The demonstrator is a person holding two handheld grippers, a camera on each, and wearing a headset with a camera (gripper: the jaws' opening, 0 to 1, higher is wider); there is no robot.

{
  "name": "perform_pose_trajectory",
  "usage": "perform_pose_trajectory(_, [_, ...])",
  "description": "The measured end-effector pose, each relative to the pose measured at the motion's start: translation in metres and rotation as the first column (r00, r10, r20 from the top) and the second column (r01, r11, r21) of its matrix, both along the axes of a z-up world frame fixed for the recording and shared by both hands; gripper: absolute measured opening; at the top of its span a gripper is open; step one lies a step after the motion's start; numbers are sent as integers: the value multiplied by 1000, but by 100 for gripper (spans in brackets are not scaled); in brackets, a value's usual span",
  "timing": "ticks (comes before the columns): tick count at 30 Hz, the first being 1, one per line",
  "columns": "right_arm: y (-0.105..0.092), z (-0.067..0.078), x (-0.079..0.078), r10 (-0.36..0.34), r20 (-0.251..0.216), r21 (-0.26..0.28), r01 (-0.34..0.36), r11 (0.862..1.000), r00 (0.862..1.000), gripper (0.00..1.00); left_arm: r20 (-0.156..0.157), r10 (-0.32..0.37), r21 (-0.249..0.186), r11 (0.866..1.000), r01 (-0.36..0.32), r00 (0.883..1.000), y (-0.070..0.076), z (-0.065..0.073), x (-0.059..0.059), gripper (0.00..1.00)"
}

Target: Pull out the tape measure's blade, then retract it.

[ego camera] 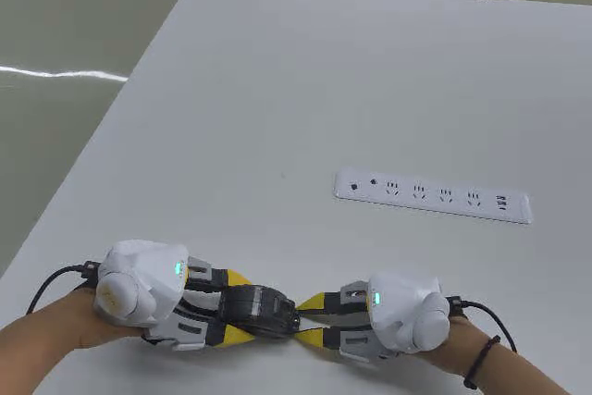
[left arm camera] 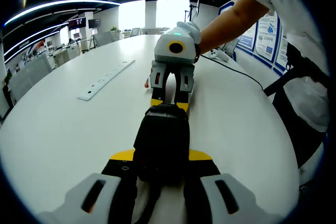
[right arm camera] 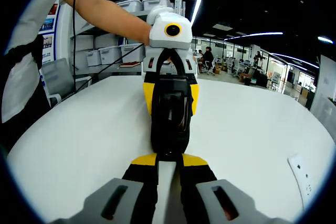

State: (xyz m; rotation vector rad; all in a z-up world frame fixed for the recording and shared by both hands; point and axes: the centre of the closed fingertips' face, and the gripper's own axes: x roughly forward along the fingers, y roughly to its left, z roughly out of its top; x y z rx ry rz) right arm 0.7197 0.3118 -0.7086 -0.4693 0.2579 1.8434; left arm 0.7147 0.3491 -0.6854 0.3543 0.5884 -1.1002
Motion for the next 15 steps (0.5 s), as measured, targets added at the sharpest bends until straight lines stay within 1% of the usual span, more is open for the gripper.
perform_pose_trajectory(15, [0, 0, 0, -4, 0, 1, 4, 1000, 1000, 14, -4, 0, 14, 1000, 0, 1000, 1, 0, 0, 30])
